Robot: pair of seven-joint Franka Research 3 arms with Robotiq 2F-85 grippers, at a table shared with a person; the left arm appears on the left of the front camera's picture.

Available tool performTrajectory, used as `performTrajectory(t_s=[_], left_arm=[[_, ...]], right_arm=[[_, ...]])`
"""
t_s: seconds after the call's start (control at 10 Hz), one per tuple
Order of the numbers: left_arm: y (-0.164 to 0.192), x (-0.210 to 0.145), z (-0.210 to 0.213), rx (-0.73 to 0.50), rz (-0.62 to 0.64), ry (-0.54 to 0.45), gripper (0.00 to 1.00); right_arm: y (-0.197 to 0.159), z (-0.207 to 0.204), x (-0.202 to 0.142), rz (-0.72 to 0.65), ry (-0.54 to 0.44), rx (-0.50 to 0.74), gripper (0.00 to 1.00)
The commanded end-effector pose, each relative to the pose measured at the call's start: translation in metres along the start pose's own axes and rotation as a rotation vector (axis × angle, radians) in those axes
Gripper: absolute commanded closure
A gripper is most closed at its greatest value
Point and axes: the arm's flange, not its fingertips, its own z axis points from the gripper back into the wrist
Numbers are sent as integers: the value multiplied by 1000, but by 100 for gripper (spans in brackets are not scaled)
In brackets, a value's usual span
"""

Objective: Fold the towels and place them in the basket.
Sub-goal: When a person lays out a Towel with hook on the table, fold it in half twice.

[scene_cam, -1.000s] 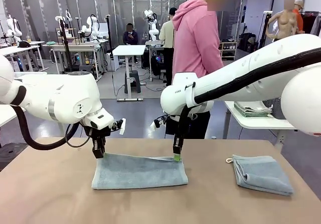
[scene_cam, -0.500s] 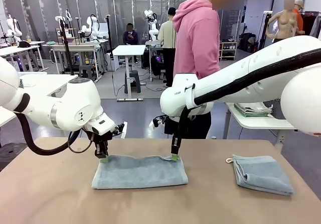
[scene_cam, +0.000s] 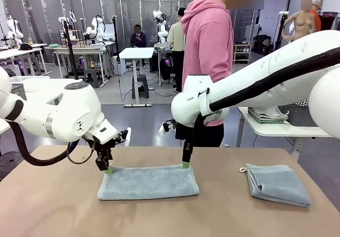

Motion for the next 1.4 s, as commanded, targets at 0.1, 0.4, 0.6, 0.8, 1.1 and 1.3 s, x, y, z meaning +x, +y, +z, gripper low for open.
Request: performTrajectory(t_s=[0.1,0.4,0.6,0.8,1.1,1.3], left_arm=[[-22,-5,18,66,48,-48,0],[-9,0,13,37,16,-16,0],[-9,0,13,37,16,-16,0],[-16,1,11,34,31,-20,0],[-30,-27,78,-2,298,1,0],[-63,-37,148,31,420,-68,0]], right_arm=[[21,1,-12,-22,-14,-47,0],[10,3,-4,4,-5,-19,7],[10,3,-4,4,-5,-19,7],[10,3,-4,4,-5,-19,7],[31,15,-13,-180,-7,-51,0],[54,24,-23,-429,-91,-50,0]])
